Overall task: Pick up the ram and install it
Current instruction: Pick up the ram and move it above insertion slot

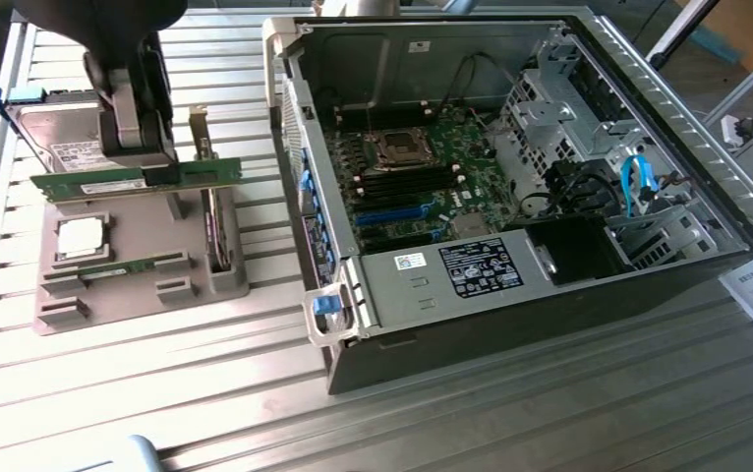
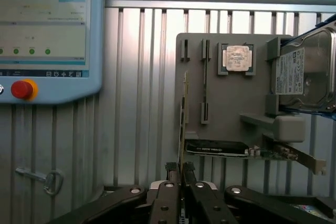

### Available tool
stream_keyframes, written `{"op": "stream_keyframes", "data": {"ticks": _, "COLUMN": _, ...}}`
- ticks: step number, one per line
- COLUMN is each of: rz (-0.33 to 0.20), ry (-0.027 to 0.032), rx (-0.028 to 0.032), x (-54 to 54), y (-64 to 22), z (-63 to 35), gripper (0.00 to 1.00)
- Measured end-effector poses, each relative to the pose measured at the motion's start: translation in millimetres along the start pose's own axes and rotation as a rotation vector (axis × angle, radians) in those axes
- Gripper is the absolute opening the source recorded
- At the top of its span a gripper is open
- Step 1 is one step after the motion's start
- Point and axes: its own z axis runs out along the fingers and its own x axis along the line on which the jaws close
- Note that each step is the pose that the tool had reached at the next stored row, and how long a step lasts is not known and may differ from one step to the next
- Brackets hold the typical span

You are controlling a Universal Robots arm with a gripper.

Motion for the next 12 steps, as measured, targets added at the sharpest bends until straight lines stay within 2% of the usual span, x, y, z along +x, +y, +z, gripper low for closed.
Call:
{"op": "stream_keyframes", "data": {"ticks": 9, "rz": 0.010, "ry": 0.0008, "rx": -0.0004, "x": 0.8, "y": -7.7, "z": -0.2, "gripper": 0.14}}
{"op": "stream_keyframes", "data": {"ticks": 12, "rz": 0.015, "ry": 0.0007, "rx": -0.0007, "x": 1.2, "y": -12.8, "z": -0.4, "gripper": 0.14}}
